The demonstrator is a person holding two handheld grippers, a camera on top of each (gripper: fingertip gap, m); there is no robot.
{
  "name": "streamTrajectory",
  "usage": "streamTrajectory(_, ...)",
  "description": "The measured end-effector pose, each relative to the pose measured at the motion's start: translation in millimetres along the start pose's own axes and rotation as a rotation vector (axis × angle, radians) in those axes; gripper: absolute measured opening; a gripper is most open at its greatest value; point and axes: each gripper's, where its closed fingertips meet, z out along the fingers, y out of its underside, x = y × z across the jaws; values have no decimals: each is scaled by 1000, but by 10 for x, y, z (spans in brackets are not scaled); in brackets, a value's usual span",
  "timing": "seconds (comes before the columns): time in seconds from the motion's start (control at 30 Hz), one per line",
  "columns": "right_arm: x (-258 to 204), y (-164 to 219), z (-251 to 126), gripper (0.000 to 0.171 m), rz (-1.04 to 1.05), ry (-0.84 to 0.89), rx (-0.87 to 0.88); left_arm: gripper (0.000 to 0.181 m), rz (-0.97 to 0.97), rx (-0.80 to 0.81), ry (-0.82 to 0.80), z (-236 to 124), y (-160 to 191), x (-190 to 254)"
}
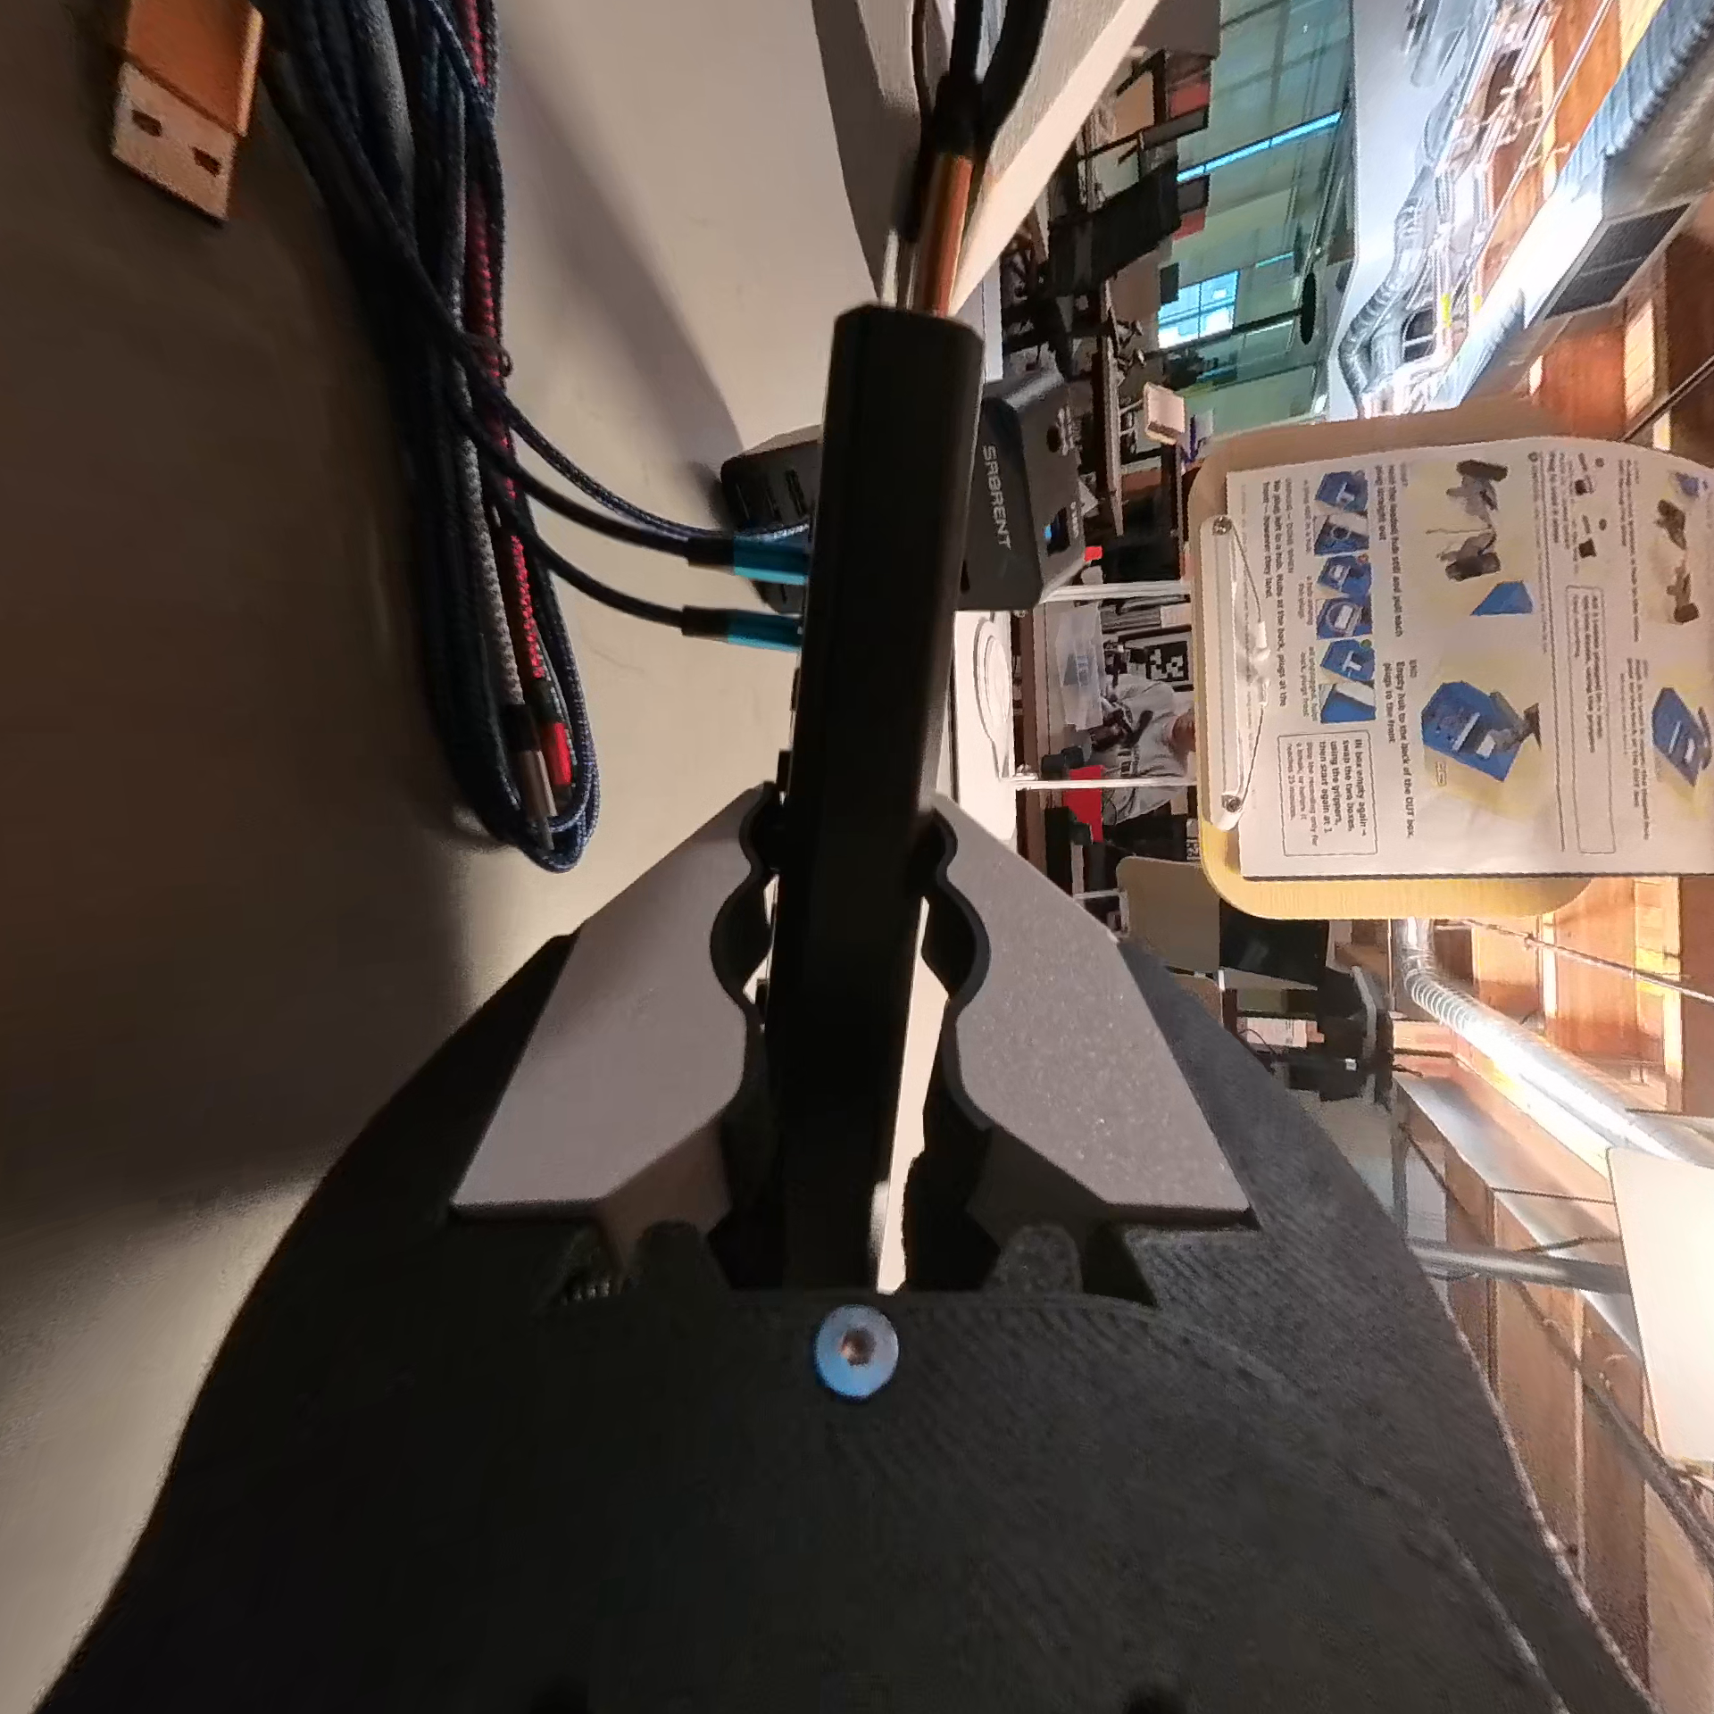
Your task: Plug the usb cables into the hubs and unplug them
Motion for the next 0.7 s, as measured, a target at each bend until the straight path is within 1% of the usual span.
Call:
streamTrajectory(0.17,-19,-28,-29,26,48,-28,47,7,-40,44,1,-4,-29,3)
streamTrajectory(0.3,-32,-21,-27,26,32,-28,41,7,-42,45,11,13,-18,26)
streamTrajectory(0.4,-46,-94,-63,25,37,-41,94,7,-50,102,46,-5,-67,73)
streamTrajectory(0.57,-65,-91,-36,26,45,-47,60,7,-58,73,43,9,-13,73)
streamTrajectory(0.7,-46,-70,-23,26,81,-47,45,7,-140,147,32,-27,-139,21)
